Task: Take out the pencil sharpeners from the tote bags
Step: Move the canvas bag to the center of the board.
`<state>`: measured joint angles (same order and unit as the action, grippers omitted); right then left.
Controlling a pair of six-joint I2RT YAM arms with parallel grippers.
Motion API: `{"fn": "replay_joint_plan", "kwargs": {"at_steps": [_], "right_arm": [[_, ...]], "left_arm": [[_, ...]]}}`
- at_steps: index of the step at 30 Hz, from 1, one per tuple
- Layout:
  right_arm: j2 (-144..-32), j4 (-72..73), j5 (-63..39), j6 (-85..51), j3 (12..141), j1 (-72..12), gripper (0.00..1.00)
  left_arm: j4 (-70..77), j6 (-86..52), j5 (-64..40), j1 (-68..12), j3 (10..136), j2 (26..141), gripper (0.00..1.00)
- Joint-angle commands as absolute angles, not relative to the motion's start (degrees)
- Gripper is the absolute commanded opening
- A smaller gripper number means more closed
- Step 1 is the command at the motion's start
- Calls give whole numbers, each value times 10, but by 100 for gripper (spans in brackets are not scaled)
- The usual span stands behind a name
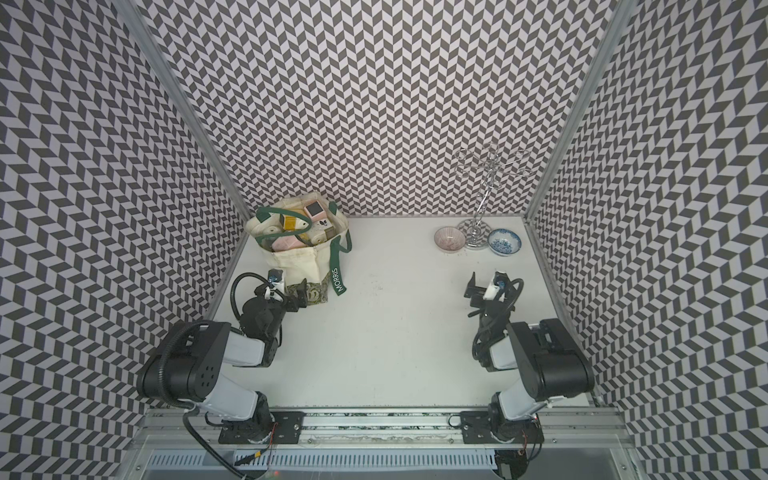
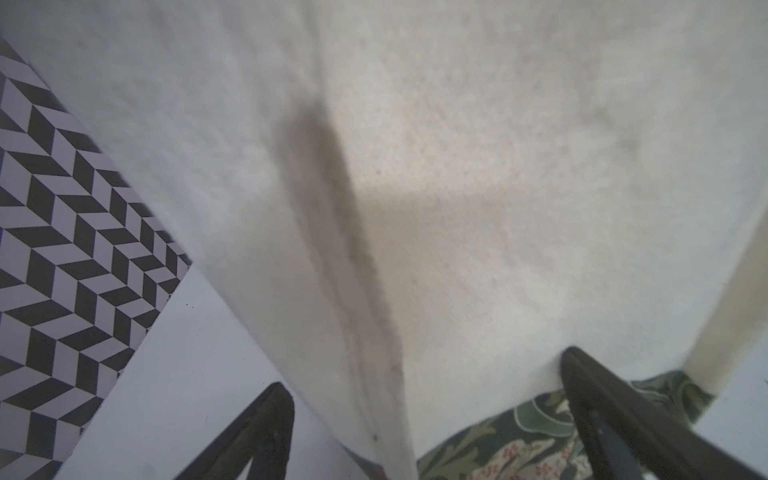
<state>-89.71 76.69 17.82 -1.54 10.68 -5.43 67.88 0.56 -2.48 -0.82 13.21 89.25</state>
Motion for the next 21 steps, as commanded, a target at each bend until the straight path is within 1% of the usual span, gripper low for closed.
{"fn": "replay_joint_plan", "kwargs": {"at_steps": [1, 16, 17, 19, 21], "right_arm": [[-903, 804, 185, -15, 114, -51, 99], [-904, 796, 184, -17, 119, -51, 99], [-904, 796, 184, -17, 118, -51, 99], [-904, 798, 184, -17, 117, -51, 99], [-902, 805, 185, -15, 112, -52, 100]], "left_arm": [[715, 9, -7, -2, 152, 894, 100], [715, 8, -2, -3, 152, 894, 99], [719, 4, 23, -9, 149, 893, 100], [733, -5, 122, -32, 139, 885, 100], [755, -1, 183, -53, 125, 876, 100]]}}
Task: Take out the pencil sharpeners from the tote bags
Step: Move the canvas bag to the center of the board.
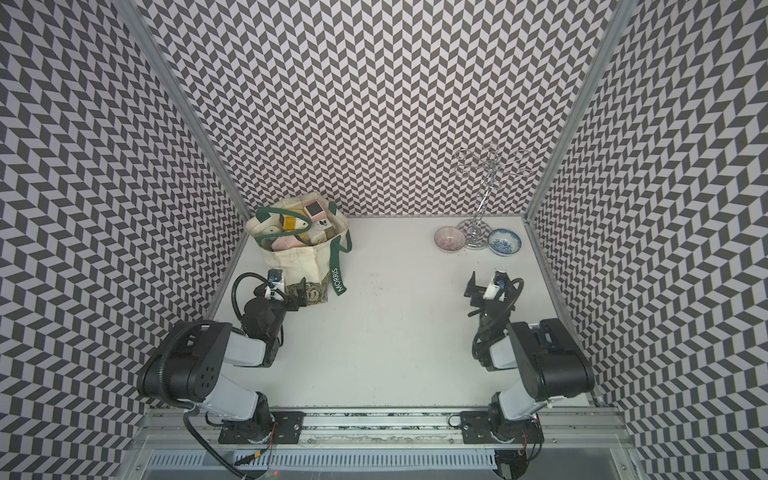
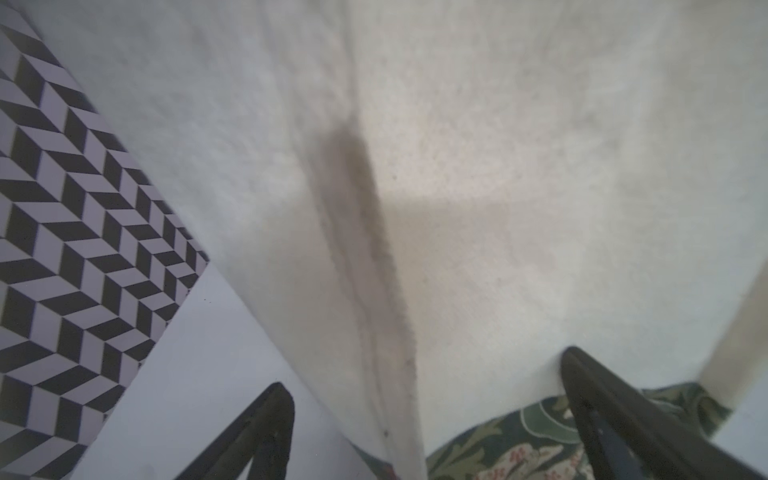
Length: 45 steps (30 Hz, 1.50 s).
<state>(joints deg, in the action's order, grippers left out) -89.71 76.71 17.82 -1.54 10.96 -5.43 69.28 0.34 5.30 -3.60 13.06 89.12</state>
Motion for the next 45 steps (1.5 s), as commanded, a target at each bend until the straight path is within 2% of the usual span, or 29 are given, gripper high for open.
{"fn": "replay_joint_plan", "kwargs": {"at_steps": [1, 4, 6, 7, 9, 13, 18, 21, 23, 24, 28, 31, 33, 36, 39, 43, 45], "right_arm": [[-898, 818, 196, -15, 105, -53, 99], [-856, 816, 183, -10, 76, -57, 98], [-838, 844, 176, 4, 54, -63, 96], [-830, 882, 202, 13, 45, -71, 97], [-781, 827, 216, 14, 47, -78, 97], [-670, 699, 232, -29, 69, -85, 96], [-594, 519, 226, -131, 148, -84, 95], [-567, 460, 204, -146, 178, -84, 95], [-538, 417, 185, -158, 192, -84, 95], [-520, 395, 168, -165, 199, -84, 95], [-470, 302, 73, -190, 246, -84, 93], [-480, 214, -61, -195, 315, -85, 88], [-509, 166, -167, -219, 368, -86, 87], [-566, 110, -272, -268, 442, -107, 86], [-627, 92, -304, -273, 505, -168, 86], [-742, 38, -282, -260, 615, -235, 87], [-810, 20, -292, -273, 673, -254, 78]], "left_arm": [[789, 7, 192, -63, 106, 871, 100], [933, 45, 221, -89, 44, 876, 100], [959, 82, 374, -151, 38, 852, 100], [938, 96, 385, -164, 38, 823, 100], [856, 91, 376, -167, 49, 764, 100], [523, -4, 399, -158, 116, 609, 100], [367, -121, 410, -171, 142, 499, 100], [293, -212, 344, -175, 154, 444, 100], [173, -301, 274, -168, 209, 415, 100], [109, -335, 231, -162, 243, 404, 96], [15, -337, 84, -158, 343, 387, 93], [-133, -301, 24, -157, 466, 406, 91], [-234, -280, 33, -156, 530, 413, 90], [-309, -261, 68, -156, 551, 385, 90], [-355, -251, 81, -156, 555, 352, 90], [-395, -234, 103, -156, 570, 331, 90], [-410, -228, 120, -156, 579, 318, 89]]}}
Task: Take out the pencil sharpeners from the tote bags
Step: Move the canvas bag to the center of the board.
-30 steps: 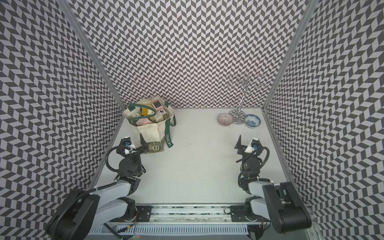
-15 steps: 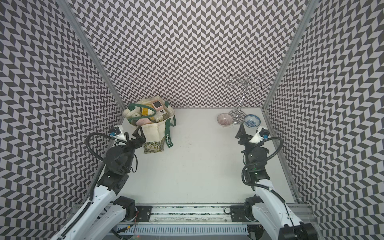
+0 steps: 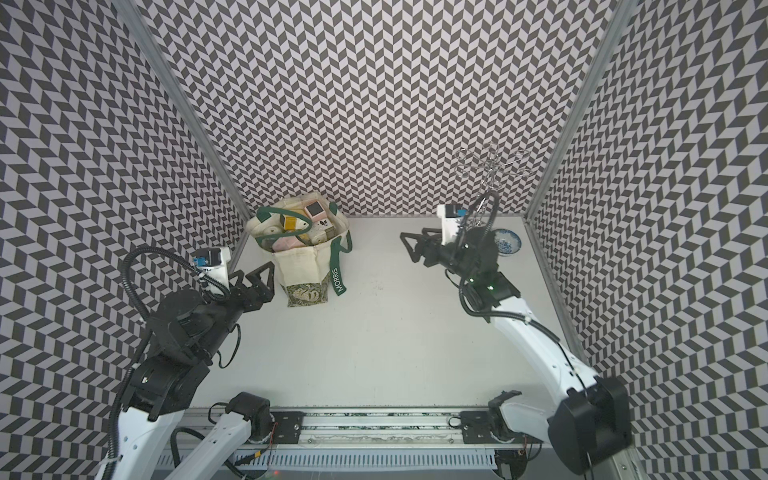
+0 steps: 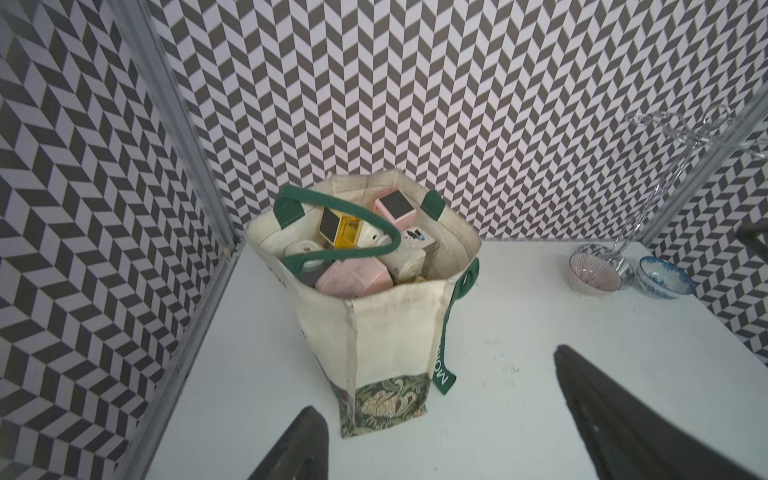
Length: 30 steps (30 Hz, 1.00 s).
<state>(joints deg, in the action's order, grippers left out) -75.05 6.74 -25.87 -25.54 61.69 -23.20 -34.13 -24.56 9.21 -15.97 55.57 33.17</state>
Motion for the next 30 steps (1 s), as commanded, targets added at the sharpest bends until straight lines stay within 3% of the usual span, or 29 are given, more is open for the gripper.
{"fn": "replay_joint_plan", "kwargs": {"at_steps": [1, 16, 22, 30], "right_arm": [[-837, 19, -294, -272, 695, -262, 77], [-1275, -179, -286, -284, 1196, -314, 77], [-1353, -199, -283, -297, 1290, -314, 72], [-1393, -179, -314, -330, 1313, -317, 57]], "left_arm": [[-408, -228, 124, -156, 577, 309, 90], [-411, -207, 107, -156, 556, 290, 91], [-407, -210, 105, -156, 549, 284, 91], [-408, -211, 106, -156, 548, 281, 91]]}}
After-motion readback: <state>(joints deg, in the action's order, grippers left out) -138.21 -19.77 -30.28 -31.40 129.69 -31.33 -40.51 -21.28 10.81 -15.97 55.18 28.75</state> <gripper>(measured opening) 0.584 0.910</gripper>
